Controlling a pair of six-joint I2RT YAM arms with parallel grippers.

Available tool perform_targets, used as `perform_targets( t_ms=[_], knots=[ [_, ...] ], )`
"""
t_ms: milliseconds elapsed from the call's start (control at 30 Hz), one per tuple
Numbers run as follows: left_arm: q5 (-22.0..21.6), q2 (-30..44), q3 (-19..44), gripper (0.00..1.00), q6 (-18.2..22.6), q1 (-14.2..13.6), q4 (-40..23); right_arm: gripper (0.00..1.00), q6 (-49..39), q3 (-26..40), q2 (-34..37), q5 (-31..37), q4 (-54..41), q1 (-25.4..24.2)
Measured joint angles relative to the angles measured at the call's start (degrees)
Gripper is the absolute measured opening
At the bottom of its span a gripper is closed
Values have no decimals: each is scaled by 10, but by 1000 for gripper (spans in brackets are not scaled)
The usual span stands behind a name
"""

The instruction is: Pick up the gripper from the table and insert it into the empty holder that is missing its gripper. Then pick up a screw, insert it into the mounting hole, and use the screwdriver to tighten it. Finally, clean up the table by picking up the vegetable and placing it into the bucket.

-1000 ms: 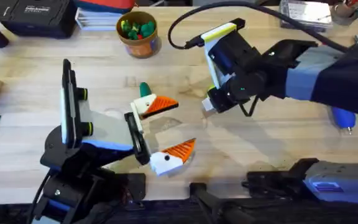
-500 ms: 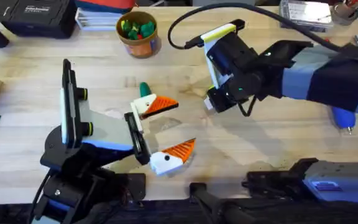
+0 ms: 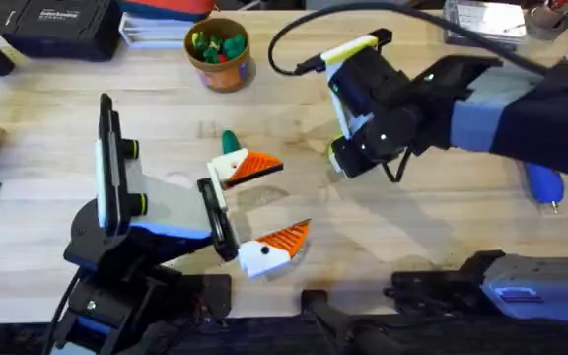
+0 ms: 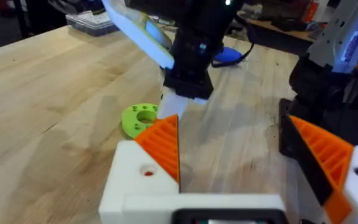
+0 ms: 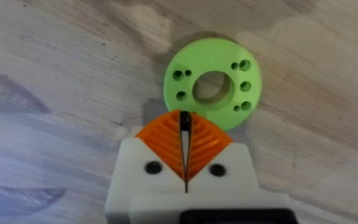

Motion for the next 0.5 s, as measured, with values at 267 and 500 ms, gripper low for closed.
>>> perform_targets(
  t_ms=[267, 500],
  knots=[
    [0, 0, 0, 988, 0, 0, 0, 7, -17, 96, -53, -28, -45, 0],
    [0, 0, 0, 988, 0, 0, 0, 7, -36, 268, -29, -83, -173, 10]
  ],
)
